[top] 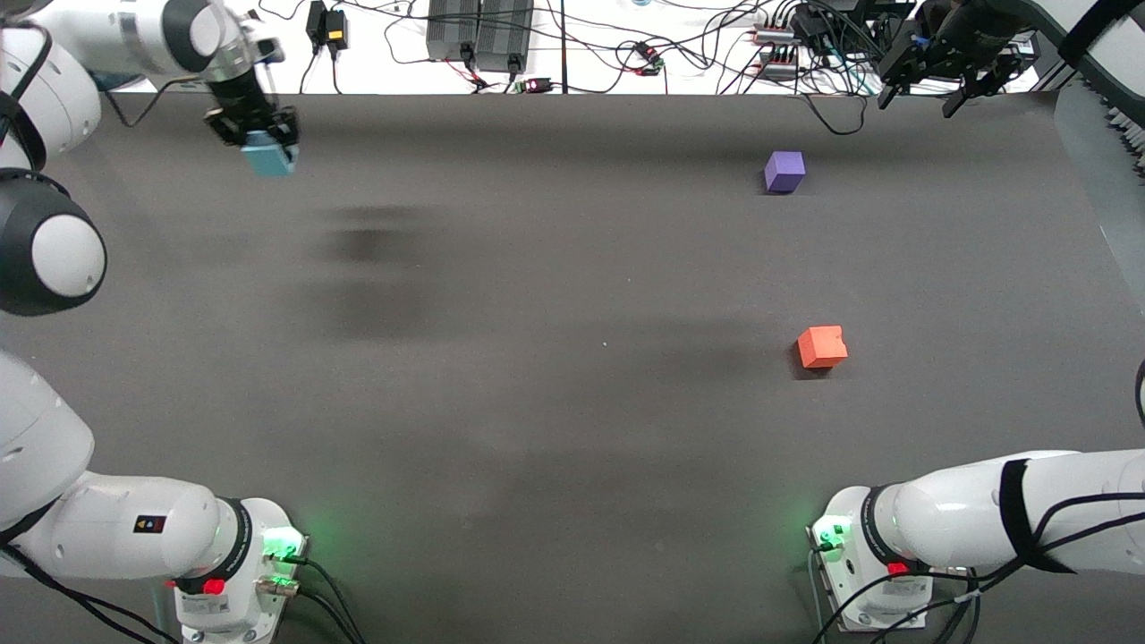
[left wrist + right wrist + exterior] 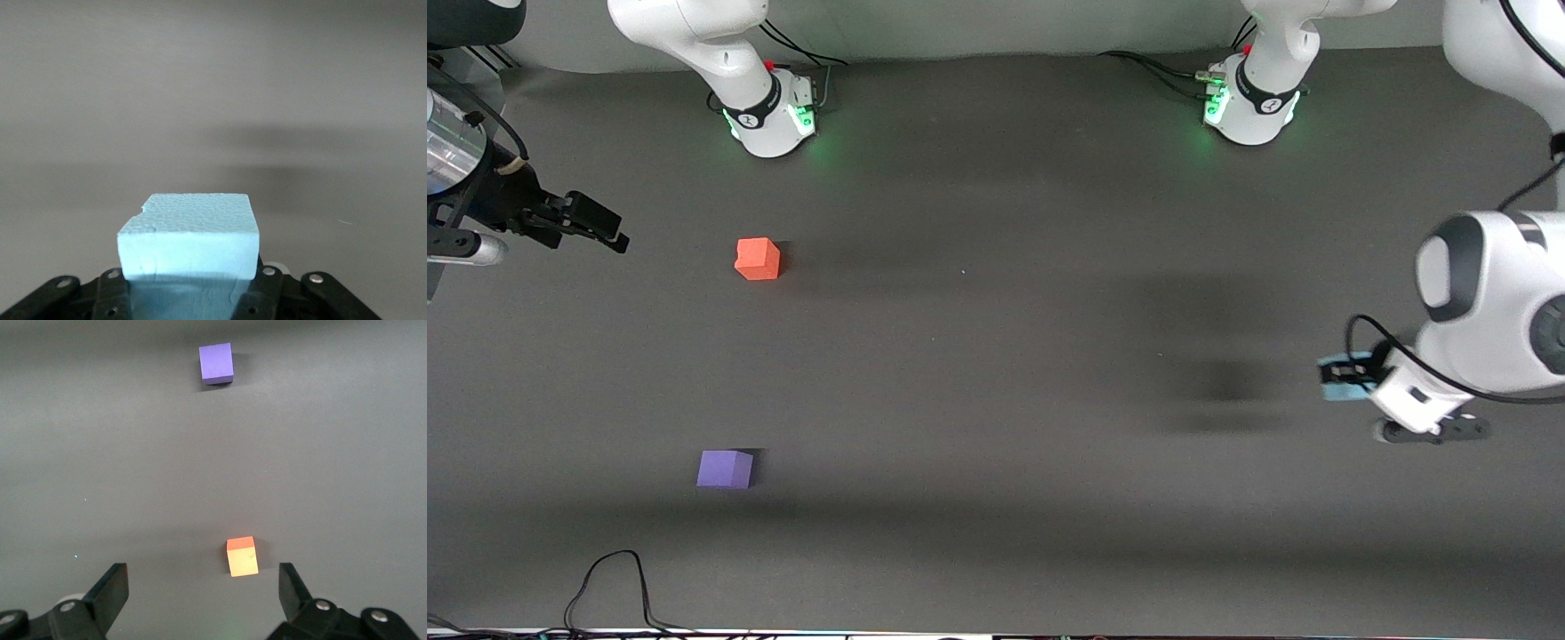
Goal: Place blue block between orange and purple blocks
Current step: 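Carry the blue block with the left gripper to the table middle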
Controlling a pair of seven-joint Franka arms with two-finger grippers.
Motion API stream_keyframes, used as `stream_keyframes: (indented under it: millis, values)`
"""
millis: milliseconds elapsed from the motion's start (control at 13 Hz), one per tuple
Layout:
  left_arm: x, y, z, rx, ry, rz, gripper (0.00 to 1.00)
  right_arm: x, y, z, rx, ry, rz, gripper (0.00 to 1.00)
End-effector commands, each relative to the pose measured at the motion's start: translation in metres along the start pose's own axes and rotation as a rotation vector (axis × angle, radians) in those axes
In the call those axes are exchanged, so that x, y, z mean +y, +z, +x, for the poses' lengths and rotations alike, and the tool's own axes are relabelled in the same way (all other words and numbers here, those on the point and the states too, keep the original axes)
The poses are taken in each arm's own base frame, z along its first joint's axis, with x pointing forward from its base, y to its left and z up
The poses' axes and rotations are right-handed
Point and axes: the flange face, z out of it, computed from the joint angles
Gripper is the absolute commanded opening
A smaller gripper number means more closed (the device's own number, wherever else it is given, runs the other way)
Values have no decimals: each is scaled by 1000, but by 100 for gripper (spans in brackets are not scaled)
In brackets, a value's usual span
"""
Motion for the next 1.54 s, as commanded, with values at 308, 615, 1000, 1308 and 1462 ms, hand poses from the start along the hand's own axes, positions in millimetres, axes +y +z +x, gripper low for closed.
stream_keyframes:
  millis: [308,615,1000,1308,1462]
  values:
    - [335,-1,-90,52,-134,-40,32,0,-3,-5,-3,8,19,100]
    - [461,74,-172,71,-33,-21,32,1,-3,-4,-3,10,20,100]
    - [511,196,-206,122,13,31,32,1,-3,-4,-3,16,20,100]
    - [515,232,-207,128,31,31,35,1,0,-6,-24,67,13,100]
    - [514,242,-204,132,30,19,40,-4,-1,-6,-19,56,5,100]
